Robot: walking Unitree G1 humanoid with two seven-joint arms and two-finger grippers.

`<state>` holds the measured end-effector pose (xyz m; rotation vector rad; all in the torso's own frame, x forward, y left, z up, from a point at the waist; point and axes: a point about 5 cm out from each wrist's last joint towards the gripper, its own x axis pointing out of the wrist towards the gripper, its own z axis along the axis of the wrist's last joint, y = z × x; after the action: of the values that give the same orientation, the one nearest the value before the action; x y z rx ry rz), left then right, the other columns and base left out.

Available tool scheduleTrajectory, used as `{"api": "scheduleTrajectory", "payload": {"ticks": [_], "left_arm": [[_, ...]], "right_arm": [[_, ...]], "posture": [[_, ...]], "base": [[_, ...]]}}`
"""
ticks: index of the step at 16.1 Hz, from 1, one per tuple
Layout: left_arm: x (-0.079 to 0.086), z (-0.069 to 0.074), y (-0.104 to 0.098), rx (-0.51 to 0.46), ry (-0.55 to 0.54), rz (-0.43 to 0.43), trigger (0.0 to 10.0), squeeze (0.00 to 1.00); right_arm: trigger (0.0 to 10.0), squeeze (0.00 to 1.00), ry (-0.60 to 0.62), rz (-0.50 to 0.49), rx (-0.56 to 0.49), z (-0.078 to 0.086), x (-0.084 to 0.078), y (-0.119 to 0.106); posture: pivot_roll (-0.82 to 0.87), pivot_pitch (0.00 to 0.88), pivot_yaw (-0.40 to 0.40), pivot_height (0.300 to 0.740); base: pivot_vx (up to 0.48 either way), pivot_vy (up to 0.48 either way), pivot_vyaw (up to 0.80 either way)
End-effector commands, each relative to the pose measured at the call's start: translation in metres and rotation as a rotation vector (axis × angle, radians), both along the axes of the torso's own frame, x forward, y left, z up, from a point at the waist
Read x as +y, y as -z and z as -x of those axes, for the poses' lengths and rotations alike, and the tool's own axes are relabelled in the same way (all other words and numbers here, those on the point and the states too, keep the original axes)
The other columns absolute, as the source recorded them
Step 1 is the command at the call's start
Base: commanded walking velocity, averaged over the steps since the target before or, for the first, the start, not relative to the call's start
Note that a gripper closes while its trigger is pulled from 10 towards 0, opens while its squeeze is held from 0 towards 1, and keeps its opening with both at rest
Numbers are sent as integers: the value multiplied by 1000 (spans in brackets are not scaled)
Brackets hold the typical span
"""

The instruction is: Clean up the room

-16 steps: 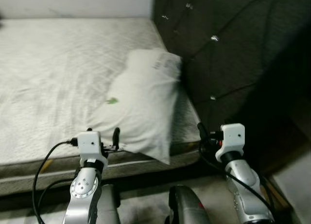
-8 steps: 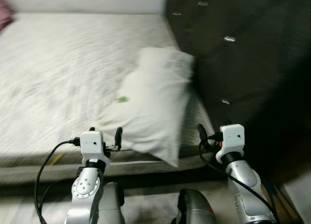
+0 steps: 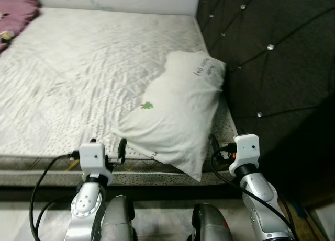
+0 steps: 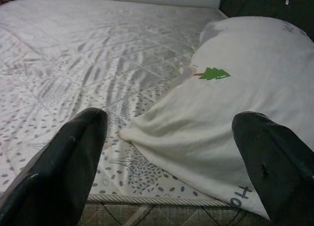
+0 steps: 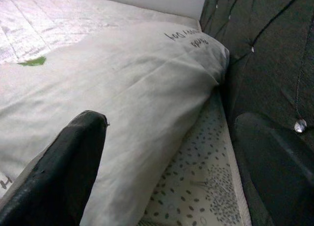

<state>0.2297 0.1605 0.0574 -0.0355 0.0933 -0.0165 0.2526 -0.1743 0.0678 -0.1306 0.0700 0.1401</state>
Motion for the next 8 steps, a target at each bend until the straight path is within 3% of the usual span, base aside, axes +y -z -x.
{"api": "scheduleTrajectory", "payload": {"ticks": [1, 8], "left_arm": [[-4, -2, -6, -25, 21, 4, 10000, 0], [-5, -5, -7, -28, 25, 12, 10000, 0]], "right_arm": [[10000, 0, -5, 4, -20, -3, -1, -7], [10000, 0, -2, 12, -24, -4, -3, -8]], "posture": [[-24, 62, -40, 636], [-28, 64, -42, 636]], "base": [[480, 0, 0], [480, 0, 0]]}}
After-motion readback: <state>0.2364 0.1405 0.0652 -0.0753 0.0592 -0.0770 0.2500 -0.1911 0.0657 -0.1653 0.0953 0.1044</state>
